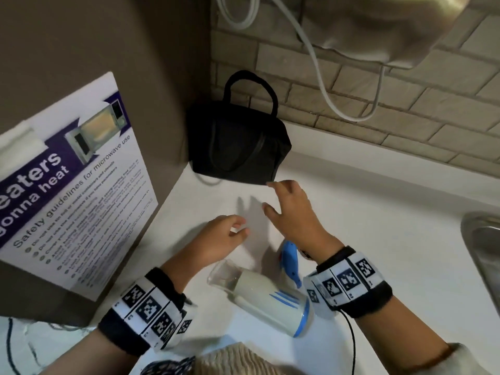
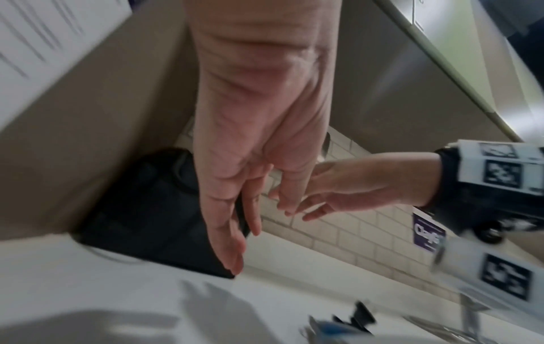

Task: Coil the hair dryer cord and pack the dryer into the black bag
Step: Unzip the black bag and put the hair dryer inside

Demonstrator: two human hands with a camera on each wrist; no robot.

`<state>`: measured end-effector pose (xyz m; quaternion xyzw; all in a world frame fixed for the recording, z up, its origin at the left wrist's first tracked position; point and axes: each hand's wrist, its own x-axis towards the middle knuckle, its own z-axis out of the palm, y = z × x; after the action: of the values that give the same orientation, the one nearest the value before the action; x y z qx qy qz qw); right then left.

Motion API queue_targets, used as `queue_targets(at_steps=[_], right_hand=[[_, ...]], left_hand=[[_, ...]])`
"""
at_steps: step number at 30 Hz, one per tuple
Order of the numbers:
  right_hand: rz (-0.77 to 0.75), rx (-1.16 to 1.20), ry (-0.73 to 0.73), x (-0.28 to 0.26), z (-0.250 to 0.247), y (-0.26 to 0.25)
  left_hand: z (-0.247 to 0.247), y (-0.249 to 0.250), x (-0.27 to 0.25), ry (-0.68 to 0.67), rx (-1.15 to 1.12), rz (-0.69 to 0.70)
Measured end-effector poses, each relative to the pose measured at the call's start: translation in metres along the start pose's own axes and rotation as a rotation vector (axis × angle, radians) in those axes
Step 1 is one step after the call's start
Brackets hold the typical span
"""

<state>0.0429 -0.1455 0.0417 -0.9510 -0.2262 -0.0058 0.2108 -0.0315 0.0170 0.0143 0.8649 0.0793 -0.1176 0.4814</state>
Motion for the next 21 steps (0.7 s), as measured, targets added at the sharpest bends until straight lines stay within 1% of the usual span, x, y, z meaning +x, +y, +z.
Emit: queue_targets(at_steps=[2, 3, 6, 8, 10, 12, 13, 17, 21], right_hand=[[-0.066, 0.048, 0.073, 0.027, -0.007, -0.016], [-0.074, 0.071, 0.109, 0.042, -0.011, -0.023], [-0.031, 0.061, 0.172, 0.089, -0.020, -0.032], [0.014, -0.017, 0.154, 0.111, -0.023, -0.033], [0.051, -0.077, 0.094, 0.125, -0.024, -0.032], [0.076, -0.114, 0.038, 0.134, -0.022, -0.028], [0.070, -0.132, 0.037, 0.136, -0.019, -0.026], [-0.017, -0.119, 0.171, 0.137, -0.012, -0.021], [-0.103, -0.086, 0.269, 0.123, -0.016, -0.017]], left_hand=[[-0.014, -0.003, -0.006, 0.068, 0.019, 0.020], [-0.020, -0.005, -0.010, 0.103, 0.030, 0.029], [-0.033, -0.014, -0.022, 0.211, 0.048, 0.060], [-0.039, -0.019, -0.031, 0.257, 0.052, 0.067], [-0.043, -0.024, -0.040, 0.292, 0.077, 0.062], [-0.047, -0.029, -0.048, 0.319, 0.095, 0.050], [-0.049, -0.030, -0.050, 0.329, 0.096, 0.046], [-0.059, -0.028, -0.055, 0.375, 0.080, 0.047], [-0.066, -0.020, -0.058, 0.464, 0.087, 0.102]])
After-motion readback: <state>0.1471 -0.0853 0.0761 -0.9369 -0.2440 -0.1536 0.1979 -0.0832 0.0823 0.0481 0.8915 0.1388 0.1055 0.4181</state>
